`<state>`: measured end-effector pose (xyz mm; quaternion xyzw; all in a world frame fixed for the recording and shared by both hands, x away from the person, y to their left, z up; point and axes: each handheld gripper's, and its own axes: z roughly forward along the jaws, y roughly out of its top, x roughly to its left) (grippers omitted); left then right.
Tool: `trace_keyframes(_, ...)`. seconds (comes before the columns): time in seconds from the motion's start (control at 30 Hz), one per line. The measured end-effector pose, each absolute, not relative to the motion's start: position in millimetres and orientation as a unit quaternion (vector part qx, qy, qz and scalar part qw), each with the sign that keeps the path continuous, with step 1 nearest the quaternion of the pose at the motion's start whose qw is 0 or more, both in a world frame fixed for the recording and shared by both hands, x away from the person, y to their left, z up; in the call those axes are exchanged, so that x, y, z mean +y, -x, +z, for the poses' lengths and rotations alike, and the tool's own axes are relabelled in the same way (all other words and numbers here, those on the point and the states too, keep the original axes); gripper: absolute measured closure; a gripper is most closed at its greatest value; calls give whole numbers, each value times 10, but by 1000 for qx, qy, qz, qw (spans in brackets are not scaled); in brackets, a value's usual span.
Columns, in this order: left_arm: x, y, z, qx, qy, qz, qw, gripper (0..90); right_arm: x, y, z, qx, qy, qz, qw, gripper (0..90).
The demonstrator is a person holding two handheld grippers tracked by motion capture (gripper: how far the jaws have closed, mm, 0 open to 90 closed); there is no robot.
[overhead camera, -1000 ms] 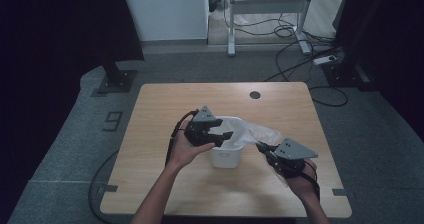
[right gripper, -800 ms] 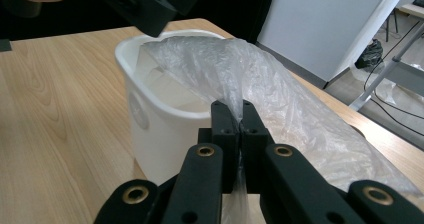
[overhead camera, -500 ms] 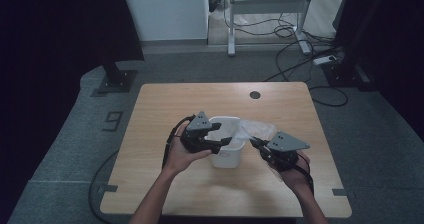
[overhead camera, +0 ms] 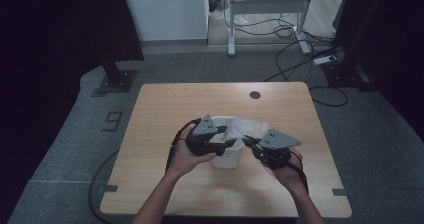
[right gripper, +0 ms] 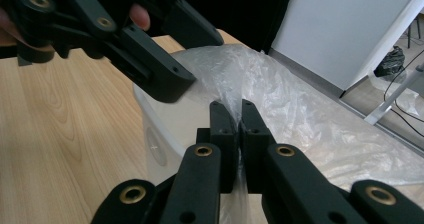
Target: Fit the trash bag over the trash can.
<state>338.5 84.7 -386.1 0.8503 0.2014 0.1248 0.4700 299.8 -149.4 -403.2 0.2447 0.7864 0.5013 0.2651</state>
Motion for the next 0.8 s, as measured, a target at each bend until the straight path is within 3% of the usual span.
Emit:
trace_keyframes(0.17, 813, -3376, -3913, 198, -854, 128, 464, 709, -1480, -3000, -4041, 791, -241, 497, 263, 858)
trace_keyframes(0.33, 810, -3388, -3927, 210, -847, 134, 469, 813, -1470, -2977, -4042, 790, -238, 500, 265, 772)
trace_keyframes(0.5, 863, -3470, -3968, 246, -835, 134, 474, 832, -1487, -2824, -3959, 764, -248, 516, 299, 578)
trace_keyframes(0.8, 1151, -3613, -4072, 306, -806, 95, 497, 827, -1764, -2377, -3836, 729, -245, 551, 325, 469)
